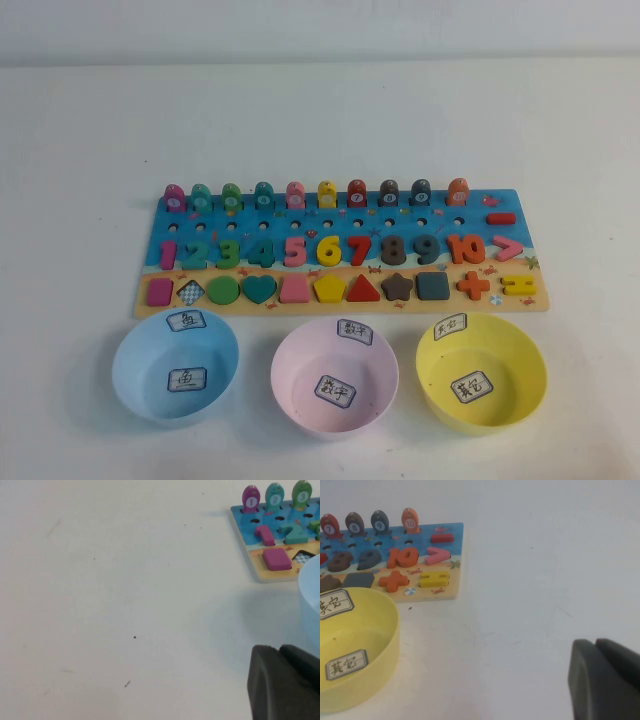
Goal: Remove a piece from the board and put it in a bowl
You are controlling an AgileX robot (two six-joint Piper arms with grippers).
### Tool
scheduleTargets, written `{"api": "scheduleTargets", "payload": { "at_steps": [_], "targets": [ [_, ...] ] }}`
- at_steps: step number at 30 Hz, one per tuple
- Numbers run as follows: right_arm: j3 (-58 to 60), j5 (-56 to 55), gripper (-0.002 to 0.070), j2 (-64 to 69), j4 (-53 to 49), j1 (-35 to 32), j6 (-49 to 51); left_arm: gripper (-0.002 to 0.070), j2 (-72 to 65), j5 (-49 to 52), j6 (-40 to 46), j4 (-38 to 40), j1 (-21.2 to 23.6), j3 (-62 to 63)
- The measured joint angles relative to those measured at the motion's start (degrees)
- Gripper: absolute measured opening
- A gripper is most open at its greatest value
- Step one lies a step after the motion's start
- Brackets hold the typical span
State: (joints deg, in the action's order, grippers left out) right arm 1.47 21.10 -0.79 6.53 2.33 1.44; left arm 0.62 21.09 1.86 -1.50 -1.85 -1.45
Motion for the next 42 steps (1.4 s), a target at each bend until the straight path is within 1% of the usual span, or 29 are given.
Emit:
{"api": "scheduleTargets", "payload": {
  "at_steps": [32, 39, 42],
  "targets": [
    [0.0, 0.0, -0.0017, 0.0, 0.0, 0.0, 0.0, -0.0005, 0.0, -0.4, 0.0, -1.0, 0.0, 0.0],
    [0.0, 0.0, -0.0017, 0.0, 0.0, 0.0, 0.0, -0.0004, 0.0, -7.0, -1.2, 3.9, 0.0, 0.0],
    [0.0, 0.0, -0.0017, 0.0, 0.0, 0.0, 0.0, -0.0005, 0.0, -11.6, -7.3, 9.9, 0.0, 0.0]
  ]
}}
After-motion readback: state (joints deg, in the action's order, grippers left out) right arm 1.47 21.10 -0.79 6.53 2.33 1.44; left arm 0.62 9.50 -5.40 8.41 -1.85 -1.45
